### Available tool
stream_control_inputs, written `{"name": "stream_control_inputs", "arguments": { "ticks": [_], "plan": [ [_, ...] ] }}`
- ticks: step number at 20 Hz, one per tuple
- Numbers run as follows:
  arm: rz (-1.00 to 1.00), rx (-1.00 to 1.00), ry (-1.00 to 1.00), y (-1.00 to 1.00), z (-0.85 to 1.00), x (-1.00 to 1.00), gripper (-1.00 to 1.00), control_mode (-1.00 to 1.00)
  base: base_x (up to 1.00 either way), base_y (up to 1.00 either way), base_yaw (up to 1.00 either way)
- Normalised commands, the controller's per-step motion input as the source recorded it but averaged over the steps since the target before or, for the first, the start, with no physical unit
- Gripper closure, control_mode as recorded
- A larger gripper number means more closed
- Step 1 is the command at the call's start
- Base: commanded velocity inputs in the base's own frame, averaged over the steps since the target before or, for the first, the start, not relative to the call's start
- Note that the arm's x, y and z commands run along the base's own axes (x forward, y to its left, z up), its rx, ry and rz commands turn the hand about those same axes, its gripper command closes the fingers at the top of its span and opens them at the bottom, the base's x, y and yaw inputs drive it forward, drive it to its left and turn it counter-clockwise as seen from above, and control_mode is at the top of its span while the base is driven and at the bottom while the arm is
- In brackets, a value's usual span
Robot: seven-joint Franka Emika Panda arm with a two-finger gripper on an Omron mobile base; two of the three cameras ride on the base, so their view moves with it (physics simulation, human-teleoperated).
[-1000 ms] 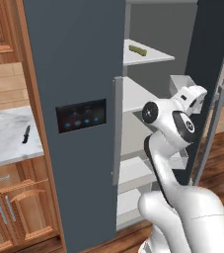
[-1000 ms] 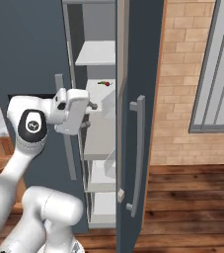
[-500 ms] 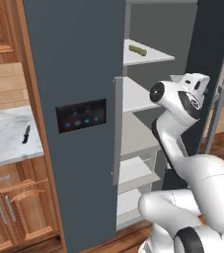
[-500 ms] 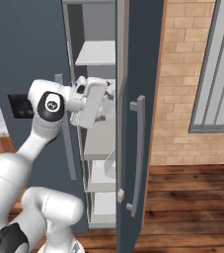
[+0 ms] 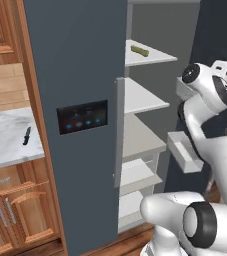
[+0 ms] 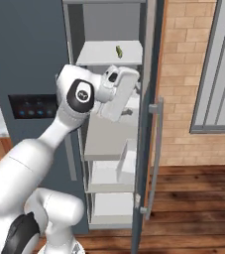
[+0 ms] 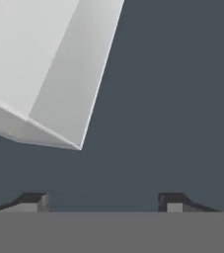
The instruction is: Retrieve the butter from the fridge and place it on a plate on the dining table. Then retrieve the butter knife by the fridge and place it near the plate.
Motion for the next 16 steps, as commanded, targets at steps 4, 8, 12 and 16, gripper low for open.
{"name": "stream_control_inputs", "arguments": {
  "ticks": [4,8,12,16],
  "plan": [
    [0.00,0.31,0.09,-1.00,0.06,0.00,-1.00,-1.00,0.00,0.00,0.00],
    [0.01,0.34,0.05,-0.79,0.01,0.00,-1.00,-1.00,0.00,0.00,0.00],
    [-0.02,-0.03,-0.01,0.47,0.04,-0.08,-1.00,-1.00,0.00,0.00,0.00],
    [-0.14,-0.08,0.00,1.00,0.00,0.00,-1.00,-1.00,0.00,0.00,0.00]
  ]
}}
